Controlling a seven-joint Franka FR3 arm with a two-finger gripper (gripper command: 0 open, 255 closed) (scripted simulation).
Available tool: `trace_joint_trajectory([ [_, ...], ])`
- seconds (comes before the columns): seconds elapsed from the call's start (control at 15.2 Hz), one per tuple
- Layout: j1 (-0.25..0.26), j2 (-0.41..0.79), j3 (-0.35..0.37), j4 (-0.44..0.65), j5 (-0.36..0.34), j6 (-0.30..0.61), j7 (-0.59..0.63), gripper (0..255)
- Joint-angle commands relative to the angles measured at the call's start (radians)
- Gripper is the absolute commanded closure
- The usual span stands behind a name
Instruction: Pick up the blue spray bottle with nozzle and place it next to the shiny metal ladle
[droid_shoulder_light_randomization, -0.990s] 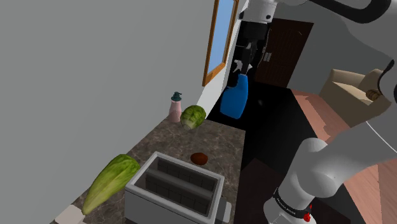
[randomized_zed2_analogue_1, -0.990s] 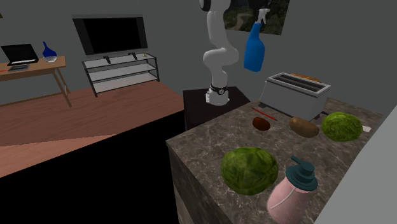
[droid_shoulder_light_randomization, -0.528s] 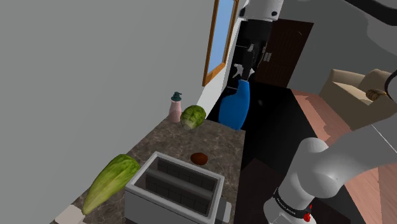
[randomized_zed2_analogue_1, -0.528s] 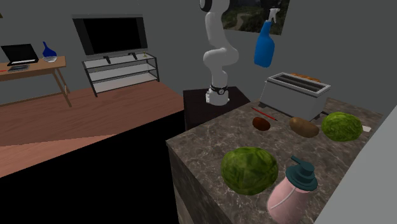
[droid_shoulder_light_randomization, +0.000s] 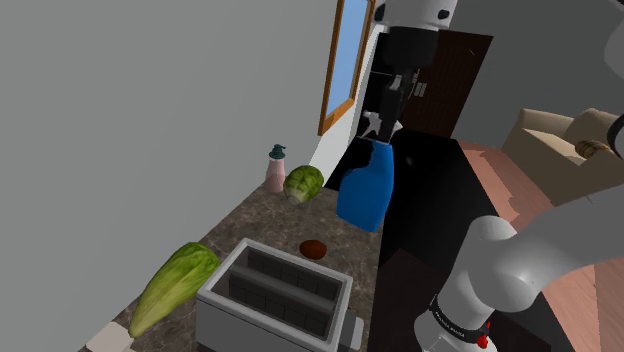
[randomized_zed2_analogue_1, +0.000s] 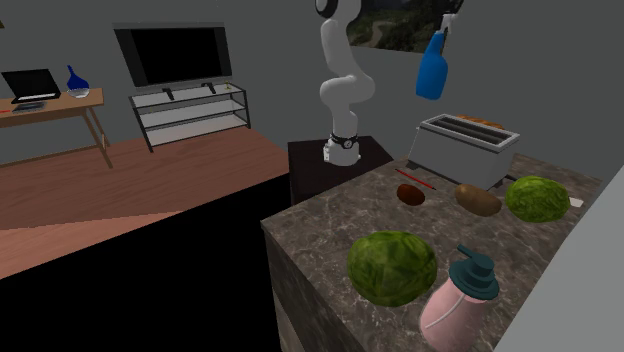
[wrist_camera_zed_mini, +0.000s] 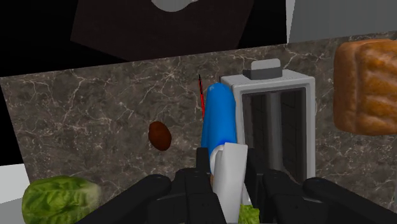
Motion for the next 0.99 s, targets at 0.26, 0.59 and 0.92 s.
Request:
trace_joint_trajectory([
  [0.26,0.019,0.022,0.135,0.041,0.076,0.003,0.163,255],
  [0.59,0.026,0.072,0.255,0.108,0.122,0.011,0.301,255],
  [0.92,0.024,0.155,0.393,0.204,0.143,0.024,0.45,255],
])
